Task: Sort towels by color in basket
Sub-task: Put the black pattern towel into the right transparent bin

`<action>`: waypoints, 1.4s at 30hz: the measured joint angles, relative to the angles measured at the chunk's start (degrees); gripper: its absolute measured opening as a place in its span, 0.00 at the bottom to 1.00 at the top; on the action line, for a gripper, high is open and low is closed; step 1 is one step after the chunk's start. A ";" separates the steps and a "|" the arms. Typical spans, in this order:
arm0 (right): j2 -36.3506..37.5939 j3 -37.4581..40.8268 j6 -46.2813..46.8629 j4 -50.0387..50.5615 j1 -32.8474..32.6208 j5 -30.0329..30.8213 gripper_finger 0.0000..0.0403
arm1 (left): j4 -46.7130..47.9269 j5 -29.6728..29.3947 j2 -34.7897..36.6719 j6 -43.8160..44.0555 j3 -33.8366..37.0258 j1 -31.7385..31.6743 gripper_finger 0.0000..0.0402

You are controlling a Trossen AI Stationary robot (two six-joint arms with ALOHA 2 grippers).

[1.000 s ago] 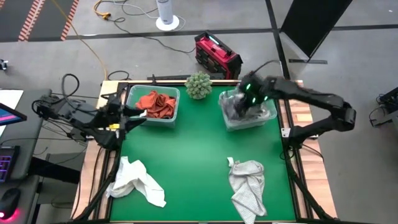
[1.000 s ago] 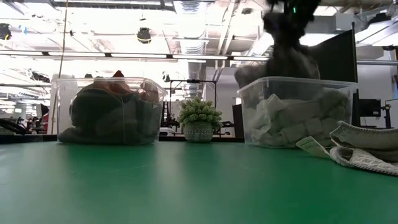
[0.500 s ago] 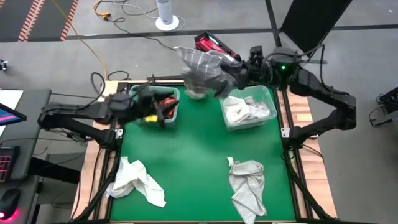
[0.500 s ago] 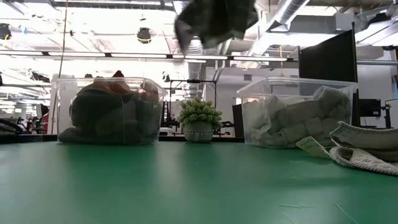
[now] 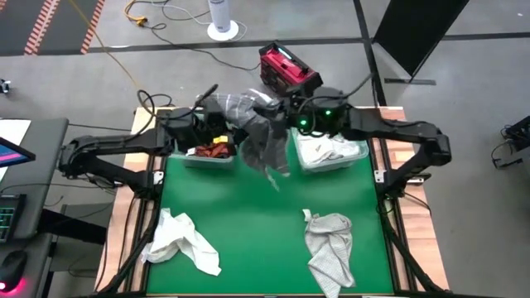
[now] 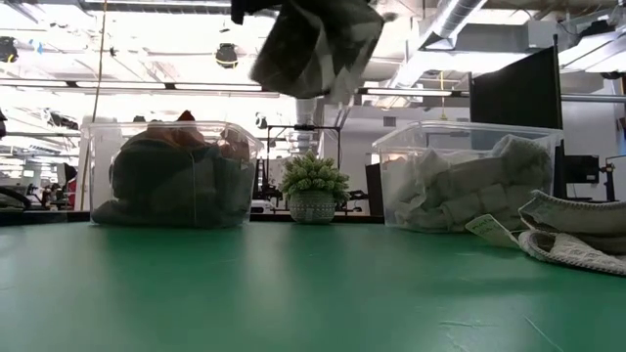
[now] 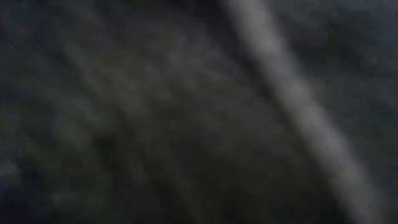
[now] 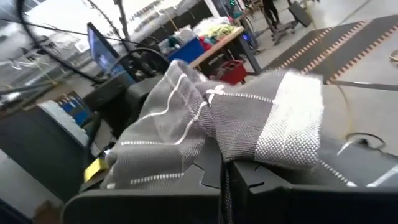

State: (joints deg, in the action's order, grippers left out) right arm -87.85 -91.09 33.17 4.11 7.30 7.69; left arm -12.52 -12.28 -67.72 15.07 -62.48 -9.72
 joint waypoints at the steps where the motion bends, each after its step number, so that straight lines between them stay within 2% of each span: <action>1: -0.61 0.00 0.06 -1.13 -0.17 -0.06 0.06 | -1.02 0.00 -0.04 -0.26 0.00 -0.55 0.80; 4: -2.32 -0.02 1.35 -4.90 -0.14 -1.77 0.06 | -3.93 1.13 -0.81 -3.07 0.00 -1.62 0.82; 6: -3.17 -0.02 2.37 -7.04 -0.08 -3.49 0.06 | -5.10 3.86 -0.96 -5.84 0.00 -1.99 0.81; 9: -3.32 -0.08 2.84 -7.74 0.30 -4.68 0.07 | -5.83 6.44 -0.83 -9.32 0.02 -2.03 0.74; 12: -3.05 -0.09 2.37 -7.02 0.37 -5.95 0.11 | -5.57 6.69 -0.90 -9.95 0.02 -1.92 0.54; 16: -2.77 -0.07 1.31 -6.61 1.56 -8.44 0.20 | -4.47 6.67 -0.88 -9.61 0.02 -1.94 0.14; 18: -2.35 -0.02 0.91 -5.91 2.17 -10.84 0.26 | -3.21 6.63 -0.86 -8.30 0.00 -1.94 0.05; 22: 0.41 0.09 0.84 -1.77 4.28 -14.28 0.41 | 4.19 6.31 1.77 -5.99 -0.02 -1.96 0.04; 26: 6.70 -0.03 -2.39 10.11 7.31 -13.75 0.54 | 14.96 5.76 7.50 -3.73 -0.03 -3.41 0.04; 32: 15.15 -0.04 -7.63 36.17 10.69 -4.48 0.60 | 31.73 -1.46 14.79 -2.04 -0.04 -7.20 0.04; 37: 18.90 -0.04 -6.72 52.24 10.95 5.75 0.59 | 30.61 -5.04 17.23 -8.56 -0.04 -9.54 0.04; 42: 19.33 -0.02 -3.36 57.42 8.20 9.69 0.57 | 22.17 -12.70 17.06 -20.28 -0.02 -11.34 0.04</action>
State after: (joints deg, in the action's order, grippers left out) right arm -68.53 -91.11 29.81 61.53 15.50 17.38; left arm 9.65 -24.99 -50.66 -5.21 -62.50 -21.06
